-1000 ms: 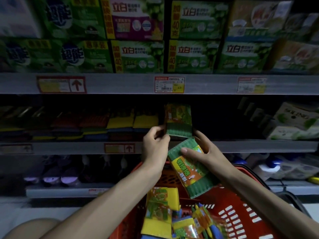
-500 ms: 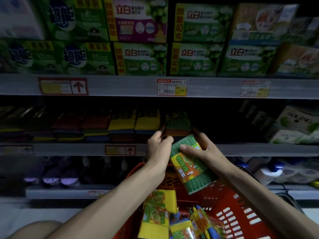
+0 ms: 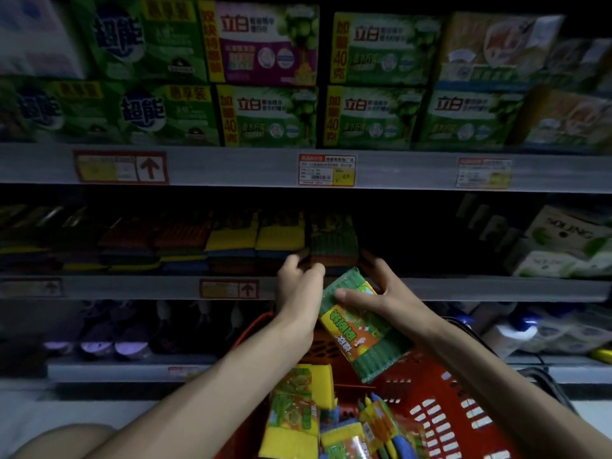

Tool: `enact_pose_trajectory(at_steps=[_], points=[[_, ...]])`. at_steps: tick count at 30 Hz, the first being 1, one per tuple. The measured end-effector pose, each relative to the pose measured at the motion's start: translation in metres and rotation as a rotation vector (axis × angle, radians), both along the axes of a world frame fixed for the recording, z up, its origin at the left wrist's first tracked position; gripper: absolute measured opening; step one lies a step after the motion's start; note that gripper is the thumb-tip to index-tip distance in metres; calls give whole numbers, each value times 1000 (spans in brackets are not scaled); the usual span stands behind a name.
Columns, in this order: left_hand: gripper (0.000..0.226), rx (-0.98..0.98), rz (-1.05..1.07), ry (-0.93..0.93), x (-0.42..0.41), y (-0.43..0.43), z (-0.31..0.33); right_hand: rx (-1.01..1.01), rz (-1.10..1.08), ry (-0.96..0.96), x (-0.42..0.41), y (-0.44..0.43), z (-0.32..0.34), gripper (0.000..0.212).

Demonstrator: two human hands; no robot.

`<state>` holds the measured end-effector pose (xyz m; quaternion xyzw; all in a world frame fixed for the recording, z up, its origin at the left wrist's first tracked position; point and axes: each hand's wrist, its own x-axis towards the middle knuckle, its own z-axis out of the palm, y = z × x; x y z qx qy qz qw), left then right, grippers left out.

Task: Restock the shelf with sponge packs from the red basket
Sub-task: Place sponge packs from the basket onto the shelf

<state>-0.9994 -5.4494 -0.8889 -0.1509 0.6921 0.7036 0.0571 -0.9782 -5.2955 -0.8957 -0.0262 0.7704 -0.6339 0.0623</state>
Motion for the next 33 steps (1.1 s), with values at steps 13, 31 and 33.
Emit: enact_pose_trajectory(at_steps=[13, 31, 33], points=[[24, 100, -31, -120, 23, -15, 9, -3, -184, -63, 32, 9, 16, 93], [100, 143, -119, -260, 46, -18, -12, -89, -364, -205, 20, -14, -10, 31], [76, 101, -153, -206, 44, -22, -8, -95, -450, -166, 12, -10, -14, 19]])
